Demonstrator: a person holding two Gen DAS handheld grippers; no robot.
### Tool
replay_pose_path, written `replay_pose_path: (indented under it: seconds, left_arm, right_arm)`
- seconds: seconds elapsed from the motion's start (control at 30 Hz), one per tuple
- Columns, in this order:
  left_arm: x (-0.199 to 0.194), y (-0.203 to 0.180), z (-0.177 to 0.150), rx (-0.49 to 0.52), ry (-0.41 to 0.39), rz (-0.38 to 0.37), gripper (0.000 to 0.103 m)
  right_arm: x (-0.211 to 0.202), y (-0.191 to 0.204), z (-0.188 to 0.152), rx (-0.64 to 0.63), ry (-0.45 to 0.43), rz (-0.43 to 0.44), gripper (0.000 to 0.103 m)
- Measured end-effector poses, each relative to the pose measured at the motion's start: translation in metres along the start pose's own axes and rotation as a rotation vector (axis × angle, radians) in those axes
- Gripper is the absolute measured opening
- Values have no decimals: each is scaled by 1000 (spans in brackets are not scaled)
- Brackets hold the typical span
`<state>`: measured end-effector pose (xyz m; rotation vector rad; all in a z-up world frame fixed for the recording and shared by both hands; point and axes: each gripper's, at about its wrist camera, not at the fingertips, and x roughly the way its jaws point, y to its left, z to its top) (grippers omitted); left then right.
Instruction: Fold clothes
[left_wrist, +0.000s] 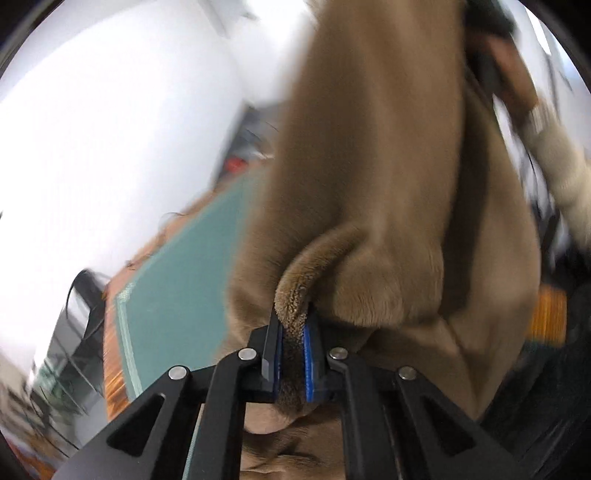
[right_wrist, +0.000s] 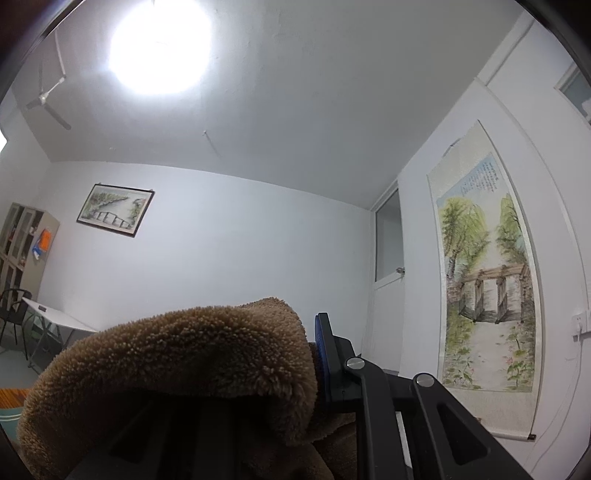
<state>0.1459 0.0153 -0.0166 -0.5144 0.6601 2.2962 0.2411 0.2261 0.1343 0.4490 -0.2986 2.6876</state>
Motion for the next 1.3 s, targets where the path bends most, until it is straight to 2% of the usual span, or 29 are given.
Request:
replay_pose_path:
  seconds: [0.07, 0.17, 0.27, 0.33, 0.4, 0.57, 0.67, 0.9, 1.0, 1.03, 1.1, 1.2, 1.3]
  left_arm:
    - [-42, 27, 12, -172, -133, -10, 9]
    - [-100, 59, 13, -363, -323, -65, 9]
    - [-143, 72, 0, -452, -399, -32, 9]
    - [-161, 78, -11, -486, -442, 19, 9]
    - [-176, 87, -17, -525, -508, 49, 9]
    - [-244, 105, -23, -583, -743, 154, 9]
    - [-272, 107, -17, -573, -867, 177, 9]
    - [-342, 96, -10, -524, -1041, 300, 10]
    - [-374, 93, -18, -567, -1138, 464, 10]
    - [-382, 98, -20, -587, -1156, 487, 10]
    - [-391, 117, -21, -625, -1148, 473, 10]
    - [-373, 140, -8, -618, -1011, 421, 10]
    - [-327, 141, -3, -548, -843, 337, 10]
  right_arm:
    - [3, -3, -4, 4, 16, -12, 19]
    - [12, -4, -14, 4, 61, -14, 19]
    - [17, -5, -22, 39, 112, 14, 19]
    - [18, -8, -25, 73, 133, 36, 19]
    - [10, -10, -20, 94, 111, 37, 19]
    - [-26, -20, 13, 106, -72, -9, 19]
    - [-47, -29, 36, 120, -186, -44, 19]
    - [-66, -39, 72, 132, -287, -76, 19]
    - [-75, -44, 87, 137, -330, -89, 19]
    - [-77, -45, 93, 139, -344, -94, 19]
    - [-83, -48, 103, 142, -373, -103, 19]
    - [-89, -50, 117, 137, -407, -114, 19]
    - [-74, -22, 111, 28, -372, -113, 19]
